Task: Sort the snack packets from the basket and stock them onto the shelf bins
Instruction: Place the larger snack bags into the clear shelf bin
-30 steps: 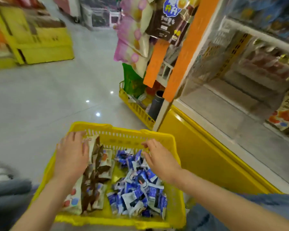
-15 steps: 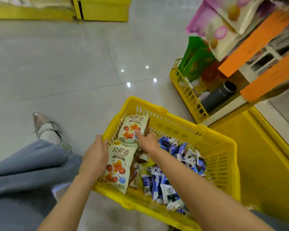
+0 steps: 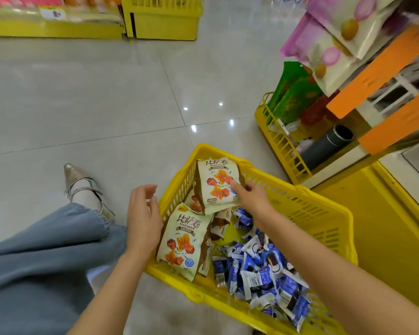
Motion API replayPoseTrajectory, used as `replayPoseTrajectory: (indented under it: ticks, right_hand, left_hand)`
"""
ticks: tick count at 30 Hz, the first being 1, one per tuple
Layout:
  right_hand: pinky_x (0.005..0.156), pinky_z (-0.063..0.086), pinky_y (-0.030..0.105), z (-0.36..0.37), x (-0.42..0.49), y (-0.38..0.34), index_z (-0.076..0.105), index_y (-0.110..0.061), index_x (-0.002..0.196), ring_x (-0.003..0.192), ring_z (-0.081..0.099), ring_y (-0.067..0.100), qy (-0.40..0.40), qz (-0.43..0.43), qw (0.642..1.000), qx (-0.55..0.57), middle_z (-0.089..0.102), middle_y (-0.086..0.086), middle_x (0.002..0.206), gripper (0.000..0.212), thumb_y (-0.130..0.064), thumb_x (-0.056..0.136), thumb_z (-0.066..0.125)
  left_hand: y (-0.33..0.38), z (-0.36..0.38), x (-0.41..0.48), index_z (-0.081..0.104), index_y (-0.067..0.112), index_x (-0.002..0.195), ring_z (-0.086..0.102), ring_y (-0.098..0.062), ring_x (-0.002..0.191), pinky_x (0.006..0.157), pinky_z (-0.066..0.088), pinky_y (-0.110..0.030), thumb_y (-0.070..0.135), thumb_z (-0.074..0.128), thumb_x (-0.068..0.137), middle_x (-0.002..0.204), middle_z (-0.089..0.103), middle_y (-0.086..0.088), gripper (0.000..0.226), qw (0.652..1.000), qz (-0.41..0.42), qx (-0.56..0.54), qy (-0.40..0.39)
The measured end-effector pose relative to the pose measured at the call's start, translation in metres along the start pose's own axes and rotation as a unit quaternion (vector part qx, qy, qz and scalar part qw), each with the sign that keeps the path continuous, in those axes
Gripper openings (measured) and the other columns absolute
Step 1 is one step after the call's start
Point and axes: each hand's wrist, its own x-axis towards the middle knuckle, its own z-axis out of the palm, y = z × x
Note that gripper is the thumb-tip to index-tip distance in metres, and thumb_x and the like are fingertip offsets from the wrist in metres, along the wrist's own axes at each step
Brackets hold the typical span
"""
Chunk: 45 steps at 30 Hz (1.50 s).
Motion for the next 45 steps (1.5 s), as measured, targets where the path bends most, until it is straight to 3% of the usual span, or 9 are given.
replayPoseTrajectory:
  ticks: [4,8,12,17,21,30,33,39,45]
  right_hand:
    - [0.076,0.055,0.028,-0.017,-0.029,-0.026,0.064,-0.015,0.098,0.087,0.067,0.016,0.005,-0.121,0.993,-0.004,0.071,0.004,0.097,0.017,-0.029,0.090,0.059]
    - [0.078,0.056,0.027,-0.005,-0.062,-0.025,0.060,-0.015,0.108,0.089,0.068,0.011,-0.073,-0.169,0.983,-0.017,0.068,0.002,0.103,0.021,-0.026,0.091,0.058]
    - [0.071,0.055,0.018,0.000,-0.071,-0.014,0.048,-0.029,0.115,0.091,0.066,0.004,-0.167,-0.157,0.973,-0.005,0.063,-0.011,0.104,0.021,-0.031,0.094,0.051]
    - [0.079,0.045,0.011,0.010,-0.058,0.023,0.022,-0.016,0.143,0.114,0.050,0.011,-0.175,-0.045,0.976,-0.125,0.044,0.003,0.139,0.066,-0.047,0.091,0.049]
    - [0.109,0.035,0.033,0.045,-0.055,0.057,0.004,-0.011,0.148,0.134,0.037,0.020,-0.208,0.065,0.971,-0.100,0.031,0.003,0.150,0.098,-0.050,0.081,0.065]
    - [0.090,0.052,0.032,0.070,-0.056,0.076,0.050,-0.016,0.120,0.109,0.058,0.019,-0.103,0.013,0.984,-0.143,0.057,0.005,0.122,0.061,-0.036,0.070,0.079]
    - [0.065,0.045,0.006,0.072,-0.064,0.073,0.047,-0.018,0.118,0.101,0.058,0.010,-0.102,-0.023,0.986,-0.133,0.061,-0.003,0.118,0.056,-0.029,0.072,0.079]
    - [0.089,0.052,0.042,0.018,-0.068,0.061,0.049,-0.015,0.113,0.099,0.064,0.019,-0.093,-0.005,0.991,-0.092,0.065,0.002,0.112,0.054,-0.033,0.071,0.079]
    - [0.057,0.055,0.018,-0.105,-0.074,0.032,0.050,-0.027,0.087,0.071,0.065,0.003,0.021,-0.037,0.998,-0.036,0.067,-0.006,0.092,0.035,-0.026,0.070,0.080]
  left_hand:
    - [0.030,-0.005,0.002,0.052,0.023,0.112,0.059,-0.012,0.097,0.072,0.042,-0.013,0.027,0.049,0.095,0.106,0.059,0.004,0.018,0.987,-0.070,-0.125,-0.072]
    - [0.057,-0.004,-0.004,0.048,0.018,0.126,0.066,-0.022,0.101,0.085,0.052,-0.036,0.048,0.061,0.074,0.115,0.066,-0.004,0.062,0.882,-0.199,-0.315,-0.290]
    - [0.057,-0.009,-0.005,0.053,0.018,0.120,0.071,-0.023,0.088,0.067,0.057,-0.036,0.040,0.076,0.060,0.102,0.072,-0.004,0.068,0.890,-0.227,-0.340,-0.200]
    - [0.049,-0.018,0.002,0.054,0.019,0.117,0.071,-0.018,0.087,0.070,0.057,-0.038,0.044,0.075,0.058,0.105,0.070,-0.002,0.068,0.921,-0.205,-0.311,-0.112]
    - [0.049,-0.023,0.004,0.053,0.023,0.116,0.070,-0.018,0.090,0.076,0.057,-0.043,0.049,0.074,0.057,0.105,0.070,0.001,0.068,0.927,-0.195,-0.307,-0.093]
    - [0.050,-0.021,0.005,0.053,0.031,0.103,0.071,-0.013,0.084,0.064,0.058,-0.032,0.039,0.073,0.071,0.100,0.070,0.004,0.039,0.931,-0.175,-0.309,-0.087]
    - [0.057,-0.018,0.001,0.053,0.030,0.101,0.071,-0.008,0.077,0.053,0.053,-0.020,0.035,0.074,0.072,0.096,0.070,0.006,0.036,0.933,-0.159,-0.312,-0.086]
    - [0.082,-0.021,-0.002,0.054,0.031,0.104,0.069,-0.003,0.078,0.054,0.052,-0.016,0.035,0.075,0.072,0.094,0.069,0.010,0.039,0.950,-0.097,-0.279,-0.104]
    - [0.130,0.008,-0.016,0.053,0.040,0.100,0.070,-0.007,0.080,0.062,0.057,-0.029,0.042,0.073,0.073,0.095,0.071,0.013,0.034,0.948,-0.053,-0.252,-0.188]
